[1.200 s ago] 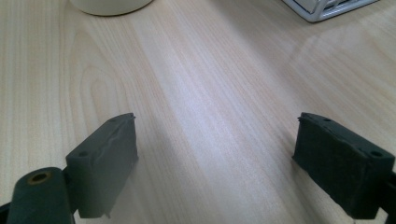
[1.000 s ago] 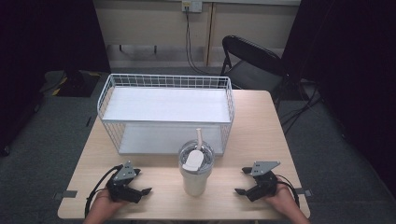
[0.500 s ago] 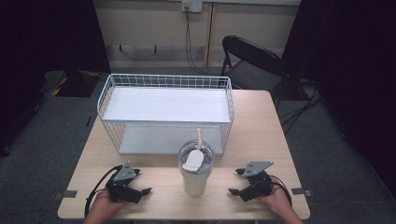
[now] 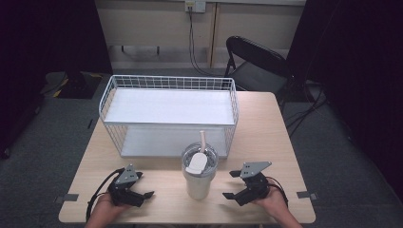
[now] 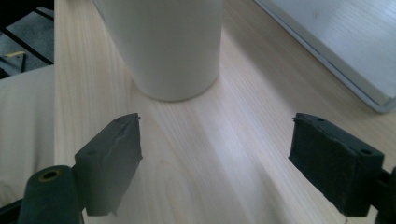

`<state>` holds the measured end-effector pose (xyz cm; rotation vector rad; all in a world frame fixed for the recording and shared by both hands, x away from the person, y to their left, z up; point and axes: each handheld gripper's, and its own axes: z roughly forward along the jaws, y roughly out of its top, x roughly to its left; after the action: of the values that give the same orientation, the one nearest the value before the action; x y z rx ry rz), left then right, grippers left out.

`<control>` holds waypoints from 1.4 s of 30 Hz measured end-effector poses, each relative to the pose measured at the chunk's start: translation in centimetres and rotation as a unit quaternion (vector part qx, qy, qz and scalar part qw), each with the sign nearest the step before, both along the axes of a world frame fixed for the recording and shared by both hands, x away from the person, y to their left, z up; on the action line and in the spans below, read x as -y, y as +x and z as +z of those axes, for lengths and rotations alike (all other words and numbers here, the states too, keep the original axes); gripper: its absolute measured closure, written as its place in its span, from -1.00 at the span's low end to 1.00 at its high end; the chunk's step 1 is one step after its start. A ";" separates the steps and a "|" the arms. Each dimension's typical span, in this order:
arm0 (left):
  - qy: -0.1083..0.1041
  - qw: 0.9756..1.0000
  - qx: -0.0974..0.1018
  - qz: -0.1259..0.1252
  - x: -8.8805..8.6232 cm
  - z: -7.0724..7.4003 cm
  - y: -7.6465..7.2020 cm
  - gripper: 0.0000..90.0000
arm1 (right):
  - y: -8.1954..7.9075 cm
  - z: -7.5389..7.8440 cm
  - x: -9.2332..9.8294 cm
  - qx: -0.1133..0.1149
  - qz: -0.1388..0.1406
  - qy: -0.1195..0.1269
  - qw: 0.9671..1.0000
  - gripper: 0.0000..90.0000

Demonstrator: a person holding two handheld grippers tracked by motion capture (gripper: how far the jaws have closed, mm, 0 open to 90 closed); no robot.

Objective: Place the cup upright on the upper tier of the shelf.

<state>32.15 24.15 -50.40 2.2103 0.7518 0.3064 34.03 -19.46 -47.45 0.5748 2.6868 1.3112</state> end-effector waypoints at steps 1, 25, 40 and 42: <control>0.000 1.000 0.000 0.000 0.0 0.0 0.0 -0.70 | 0.0 0.2 -0.2 0.000 0.000 0.005 1.000 -0.66; 0.001 1.000 0.001 -0.001 0.0 0.0 0.0 -0.70 | -0.5 2.0 -3.0 0.015 0.027 0.051 0.998 -0.68; 0.001 1.000 0.001 -0.001 0.0 0.0 0.0 -0.70 | -0.4 2.8 -4.4 0.041 0.040 0.107 0.993 -0.70; 0.001 1.000 0.001 -0.001 0.0 0.0 0.0 -0.70 | -0.4 2.8 -4.6 0.045 0.039 0.113 0.992 -0.70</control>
<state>32.17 24.17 -50.39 2.2122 0.7483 0.3099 33.66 -14.84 -44.66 0.4211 2.5305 1.6352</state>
